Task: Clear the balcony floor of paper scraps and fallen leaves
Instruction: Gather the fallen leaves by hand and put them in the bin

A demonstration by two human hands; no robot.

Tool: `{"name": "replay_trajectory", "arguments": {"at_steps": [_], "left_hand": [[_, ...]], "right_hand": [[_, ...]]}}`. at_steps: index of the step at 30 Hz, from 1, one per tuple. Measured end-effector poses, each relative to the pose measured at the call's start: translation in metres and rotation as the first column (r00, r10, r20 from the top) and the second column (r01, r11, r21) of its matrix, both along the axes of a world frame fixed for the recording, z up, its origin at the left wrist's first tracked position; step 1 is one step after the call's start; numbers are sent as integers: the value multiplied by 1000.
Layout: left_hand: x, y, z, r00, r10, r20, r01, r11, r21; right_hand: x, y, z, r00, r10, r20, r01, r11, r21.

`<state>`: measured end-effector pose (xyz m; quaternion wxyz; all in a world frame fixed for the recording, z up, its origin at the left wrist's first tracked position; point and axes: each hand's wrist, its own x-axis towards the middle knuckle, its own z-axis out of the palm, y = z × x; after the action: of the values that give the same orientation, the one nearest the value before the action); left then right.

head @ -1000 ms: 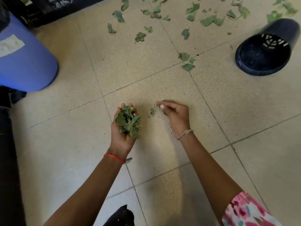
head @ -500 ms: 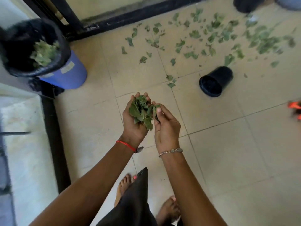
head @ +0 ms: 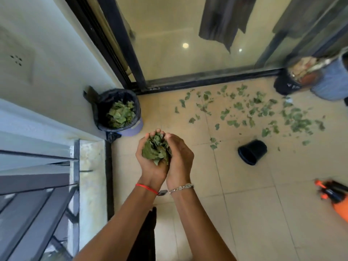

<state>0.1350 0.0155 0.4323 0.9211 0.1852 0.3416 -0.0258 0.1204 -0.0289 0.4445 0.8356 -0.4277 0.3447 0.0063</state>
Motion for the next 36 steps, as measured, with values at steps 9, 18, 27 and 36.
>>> {"name": "replay_trajectory", "arguments": {"at_steps": [9,18,27,36], "left_hand": [[148,137,-80,997,-77,31,68,975,213],[251,229,-178,753,-259,-605,651,155,743],[217,98,-184,543,-714,-442,285,-338,897],[153,-58,-306,62,-901,-430,294,-395,870]], "right_hand": [[152,137,-85,998,37,-52,-40,998,-47],[233,190,-170,882,429,-196,-471,779,-414],[171,49,-190,959,43,-279,-211,765,-608],[63,-57,-320,808,-277,-520,-91,813,-575]]}}
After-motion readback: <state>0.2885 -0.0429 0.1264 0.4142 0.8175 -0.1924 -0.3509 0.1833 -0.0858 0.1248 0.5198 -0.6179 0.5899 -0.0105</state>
